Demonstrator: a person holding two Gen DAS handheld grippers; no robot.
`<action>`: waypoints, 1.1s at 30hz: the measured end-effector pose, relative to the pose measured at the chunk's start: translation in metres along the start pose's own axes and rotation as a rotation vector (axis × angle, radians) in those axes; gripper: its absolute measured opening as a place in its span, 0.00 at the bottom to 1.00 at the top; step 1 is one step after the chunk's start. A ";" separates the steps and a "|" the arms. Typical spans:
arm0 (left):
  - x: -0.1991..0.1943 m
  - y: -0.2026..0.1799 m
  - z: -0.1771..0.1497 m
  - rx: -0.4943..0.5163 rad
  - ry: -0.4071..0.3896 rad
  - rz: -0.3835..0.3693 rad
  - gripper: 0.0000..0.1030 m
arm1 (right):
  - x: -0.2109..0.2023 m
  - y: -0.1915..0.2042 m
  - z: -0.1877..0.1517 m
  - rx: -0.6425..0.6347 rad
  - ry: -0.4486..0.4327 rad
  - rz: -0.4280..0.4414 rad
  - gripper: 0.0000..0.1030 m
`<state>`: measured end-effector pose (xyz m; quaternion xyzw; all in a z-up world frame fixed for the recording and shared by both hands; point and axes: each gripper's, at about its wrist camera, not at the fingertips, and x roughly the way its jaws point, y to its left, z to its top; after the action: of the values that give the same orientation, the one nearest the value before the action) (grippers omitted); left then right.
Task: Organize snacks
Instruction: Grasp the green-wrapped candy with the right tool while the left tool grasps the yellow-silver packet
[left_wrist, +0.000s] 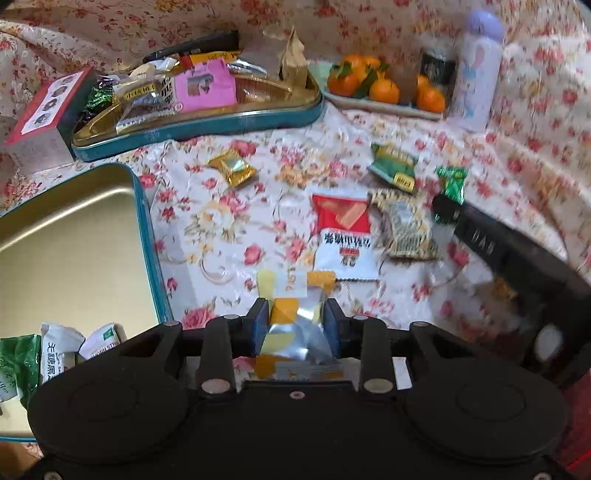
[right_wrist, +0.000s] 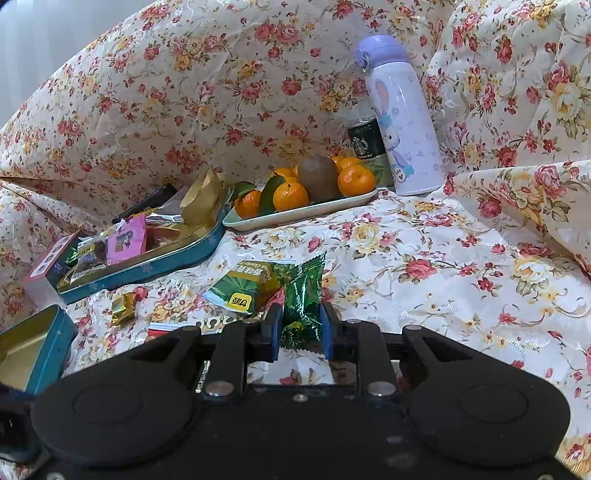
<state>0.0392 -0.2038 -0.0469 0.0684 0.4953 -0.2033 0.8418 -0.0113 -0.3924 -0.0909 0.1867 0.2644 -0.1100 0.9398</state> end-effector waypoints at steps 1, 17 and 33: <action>0.001 0.000 -0.001 0.004 0.000 0.005 0.41 | 0.000 0.000 0.000 0.000 0.001 -0.001 0.23; 0.011 -0.011 -0.003 0.039 -0.010 0.057 0.45 | 0.003 0.001 0.000 0.007 0.018 -0.021 0.23; 0.013 -0.004 0.002 0.018 0.018 0.016 0.45 | -0.044 0.013 -0.017 -0.050 0.091 -0.126 0.24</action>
<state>0.0443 -0.2118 -0.0572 0.0819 0.5004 -0.2003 0.8383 -0.0520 -0.3691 -0.0771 0.1511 0.3205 -0.1539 0.9224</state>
